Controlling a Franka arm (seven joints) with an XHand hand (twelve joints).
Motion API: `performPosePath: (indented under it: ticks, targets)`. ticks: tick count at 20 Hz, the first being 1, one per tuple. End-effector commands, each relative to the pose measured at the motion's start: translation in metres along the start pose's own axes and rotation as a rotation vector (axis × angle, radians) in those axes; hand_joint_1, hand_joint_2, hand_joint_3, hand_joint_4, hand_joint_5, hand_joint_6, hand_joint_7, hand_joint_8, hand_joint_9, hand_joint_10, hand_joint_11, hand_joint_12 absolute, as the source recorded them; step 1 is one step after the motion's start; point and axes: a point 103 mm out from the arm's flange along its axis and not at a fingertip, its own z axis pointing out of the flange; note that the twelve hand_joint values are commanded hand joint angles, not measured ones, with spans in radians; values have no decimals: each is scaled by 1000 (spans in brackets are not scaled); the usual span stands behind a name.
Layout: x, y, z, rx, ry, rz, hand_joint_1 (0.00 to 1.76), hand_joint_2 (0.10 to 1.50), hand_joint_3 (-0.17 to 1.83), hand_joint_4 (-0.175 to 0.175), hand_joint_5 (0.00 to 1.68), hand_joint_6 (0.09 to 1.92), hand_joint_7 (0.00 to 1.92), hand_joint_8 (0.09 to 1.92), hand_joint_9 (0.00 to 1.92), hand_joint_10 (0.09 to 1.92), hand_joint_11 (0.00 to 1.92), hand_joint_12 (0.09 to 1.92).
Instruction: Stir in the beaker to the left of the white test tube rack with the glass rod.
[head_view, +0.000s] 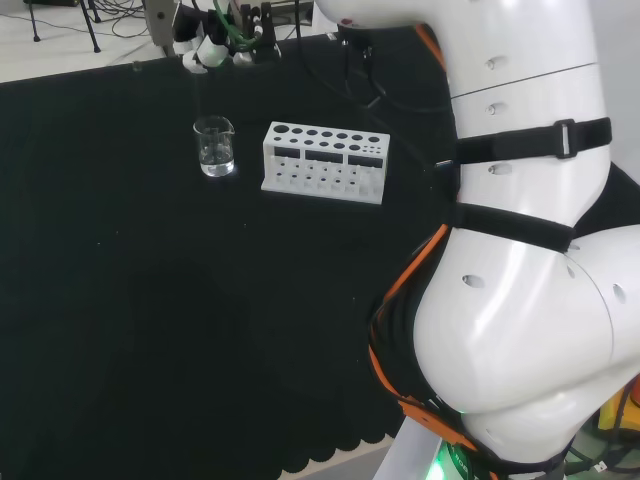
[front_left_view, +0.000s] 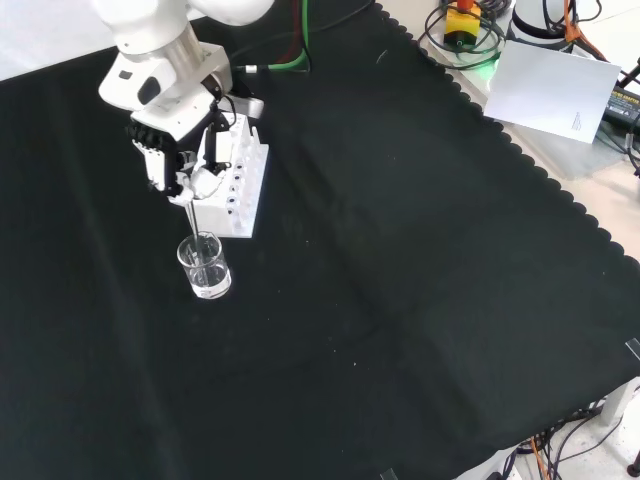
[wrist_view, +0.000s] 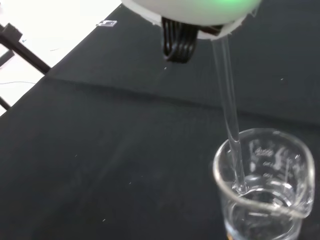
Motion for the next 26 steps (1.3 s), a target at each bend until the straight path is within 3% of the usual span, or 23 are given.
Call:
performPosePath:
  ticks: [1,8,13,18,26]
  targets:
    - [-36,-3,-2,12,-6,38,1298,696,765,-175,1048,831,1146,1229,1705,956,1759,839]
    - [-45,-34,-4,10,-13,69,1298,697,764,-175,1048,830,1145,1230,1705,956,1759,840]
    - [-39,-43,-3,11,-19,61,1298,697,765,-175,1049,829,1146,1231,1706,956,1758,840]
    - [-18,-56,-4,1,-14,46,1298,695,766,-175,1050,827,1146,1230,1705,956,1758,841]
    - [29,-30,-3,21,-21,-27,1298,695,767,-175,1052,825,1147,1230,1705,956,1757,842]
